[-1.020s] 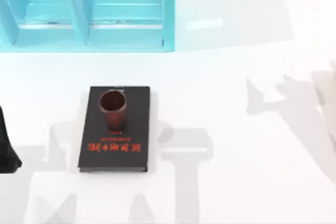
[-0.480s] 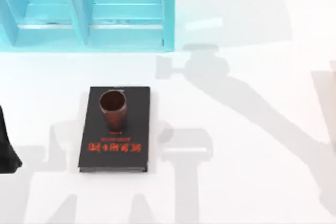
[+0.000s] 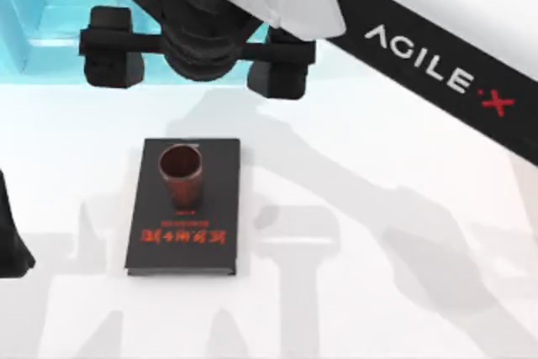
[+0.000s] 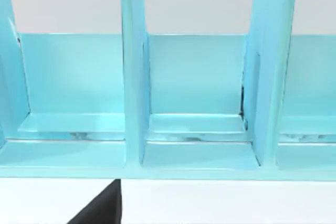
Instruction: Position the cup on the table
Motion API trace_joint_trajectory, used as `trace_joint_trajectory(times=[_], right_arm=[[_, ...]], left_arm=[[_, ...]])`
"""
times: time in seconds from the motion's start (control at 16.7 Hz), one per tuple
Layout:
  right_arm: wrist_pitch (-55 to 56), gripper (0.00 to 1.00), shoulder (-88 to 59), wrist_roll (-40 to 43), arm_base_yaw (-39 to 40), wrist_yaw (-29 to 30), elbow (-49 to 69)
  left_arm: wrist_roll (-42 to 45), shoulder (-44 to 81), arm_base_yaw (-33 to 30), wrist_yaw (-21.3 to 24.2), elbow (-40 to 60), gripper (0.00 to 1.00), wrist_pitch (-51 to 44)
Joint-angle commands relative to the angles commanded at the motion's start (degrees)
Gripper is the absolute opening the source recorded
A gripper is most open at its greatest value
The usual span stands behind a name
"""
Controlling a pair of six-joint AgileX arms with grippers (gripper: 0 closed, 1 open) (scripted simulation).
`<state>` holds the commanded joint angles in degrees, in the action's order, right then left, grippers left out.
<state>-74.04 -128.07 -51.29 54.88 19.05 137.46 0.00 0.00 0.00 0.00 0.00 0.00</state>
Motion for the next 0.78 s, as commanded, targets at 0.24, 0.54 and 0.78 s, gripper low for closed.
trace_joint_trajectory(times=[0.24,0.54,0.78], right_arm=[[-5.89,1.00,-9.19,-3.32,1.20,0.36,5.36],[-7.87,1.00,-12.22,-4.55,1.72,0.31,7.23],[-7.62,1.00,-12.34,-4.45,1.39,0.27,6.99]], left_arm=[[0.00,0.00,0.00,0.00,0.00,1.00,0.00],[0.00,0.00,0.00,0.00,0.00,1.00,0.00],[0.00,0.00,0.00,0.00,0.00,1.00,0.00]])
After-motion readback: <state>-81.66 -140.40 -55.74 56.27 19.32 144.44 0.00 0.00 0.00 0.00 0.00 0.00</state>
